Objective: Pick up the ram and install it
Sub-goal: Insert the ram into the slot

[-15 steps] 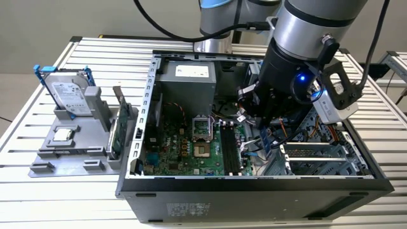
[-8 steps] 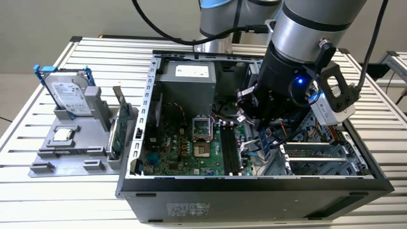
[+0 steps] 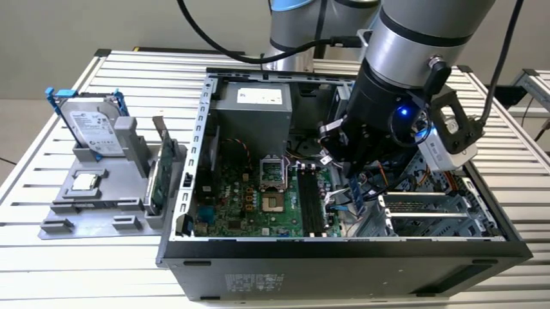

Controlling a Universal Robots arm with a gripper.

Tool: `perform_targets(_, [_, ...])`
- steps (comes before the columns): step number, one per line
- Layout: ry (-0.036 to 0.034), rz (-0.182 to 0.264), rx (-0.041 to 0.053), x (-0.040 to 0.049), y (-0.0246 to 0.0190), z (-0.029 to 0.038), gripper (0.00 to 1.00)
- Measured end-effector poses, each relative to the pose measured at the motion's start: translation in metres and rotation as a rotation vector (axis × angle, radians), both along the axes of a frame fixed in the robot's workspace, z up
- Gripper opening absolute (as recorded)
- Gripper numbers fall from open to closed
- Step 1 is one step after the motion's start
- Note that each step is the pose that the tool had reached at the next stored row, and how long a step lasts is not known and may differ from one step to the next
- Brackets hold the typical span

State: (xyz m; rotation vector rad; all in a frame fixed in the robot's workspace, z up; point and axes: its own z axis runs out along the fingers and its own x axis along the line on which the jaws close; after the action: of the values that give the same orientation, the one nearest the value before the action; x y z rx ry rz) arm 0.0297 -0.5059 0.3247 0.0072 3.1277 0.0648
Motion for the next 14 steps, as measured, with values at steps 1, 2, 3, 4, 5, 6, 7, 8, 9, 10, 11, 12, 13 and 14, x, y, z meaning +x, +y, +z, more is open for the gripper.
perform_targets(1, [0.0000,0.000,-0.0001,-0.0001,0.0000,-0.0001,0.00])
perform_targets(2, [0.0000,0.000,-0.0003,-0.0002,-0.0001,-0.0002,0.00])
perform_targets(3, [0.0000,0.000,0.0001,-0.0005,0.0000,-0.0007,0.00])
perform_targets(4, [0.0000,0.000,0.0001,-0.0008,0.0001,-0.0011,0.00])
perform_targets(5, [0.0000,0.000,0.0000,-0.0009,0.0002,-0.0014,0.00])
perform_targets(6, [0.0000,0.000,-0.0001,-0.0009,0.0003,-0.0017,0.00])
perform_targets(7, [0.0000,0.000,-0.0001,-0.0009,0.0004,-0.0020,0.00])
perform_targets(8, [0.0000,0.000,-0.0001,-0.0010,0.0003,-0.0020,0.00])
perform_targets(9, [0.0000,0.000,-0.0001,-0.0011,0.0003,-0.0020,0.00])
perform_targets(10, [0.0000,0.000,0.0000,-0.0011,0.0003,-0.0020,0.00])
perform_targets(11, [0.0000,0.000,0.0000,-0.0011,0.0003,-0.0020,0.00])
perform_targets(12, [0.0000,0.000,-0.0001,-0.0011,0.0003,-0.0021,0.00])
perform_targets(13, [0.0000,0.000,0.0000,-0.0011,0.0004,-0.0023,0.00])
perform_targets(14, [-0.0001,0.000,0.0002,-0.0011,0.0004,-0.0027,0.00])
